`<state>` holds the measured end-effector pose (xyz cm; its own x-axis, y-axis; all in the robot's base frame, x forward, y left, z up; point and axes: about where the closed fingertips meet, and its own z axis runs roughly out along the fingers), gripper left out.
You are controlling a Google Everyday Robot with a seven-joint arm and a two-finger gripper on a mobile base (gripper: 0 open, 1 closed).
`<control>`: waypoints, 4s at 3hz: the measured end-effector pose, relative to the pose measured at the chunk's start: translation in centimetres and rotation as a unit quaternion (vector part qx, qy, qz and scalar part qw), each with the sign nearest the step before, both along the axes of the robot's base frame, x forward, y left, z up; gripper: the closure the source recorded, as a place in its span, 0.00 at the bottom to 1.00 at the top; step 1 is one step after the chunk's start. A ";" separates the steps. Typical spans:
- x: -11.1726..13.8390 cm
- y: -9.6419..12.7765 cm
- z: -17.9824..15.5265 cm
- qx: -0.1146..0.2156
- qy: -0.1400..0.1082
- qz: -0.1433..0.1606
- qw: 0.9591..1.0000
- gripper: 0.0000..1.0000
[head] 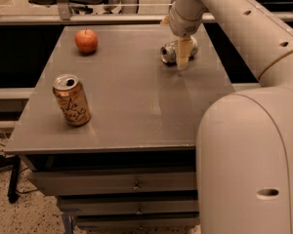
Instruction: Place 7up can upright
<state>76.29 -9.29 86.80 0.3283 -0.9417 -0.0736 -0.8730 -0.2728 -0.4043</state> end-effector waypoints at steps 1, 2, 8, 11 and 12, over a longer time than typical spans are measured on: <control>0.2 -0.8 -0.4 -0.013 0.006 0.003 1.000 0.22; 0.2 -1.5 -0.5 -0.022 0.010 0.004 1.000 0.45; -11.9 1.4 13.7 0.407 0.115 -0.031 0.905 1.00; -12.6 3.6 8.1 0.553 0.179 -0.052 0.812 1.00; -11.9 2.7 6.1 0.566 0.185 -0.062 0.801 1.00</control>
Offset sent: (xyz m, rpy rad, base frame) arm 0.0009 -0.0280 0.0016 -0.0677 0.0232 0.0096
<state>64.39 -6.60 92.90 -0.0050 -0.2261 -0.9741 -0.9822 0.1842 -0.0377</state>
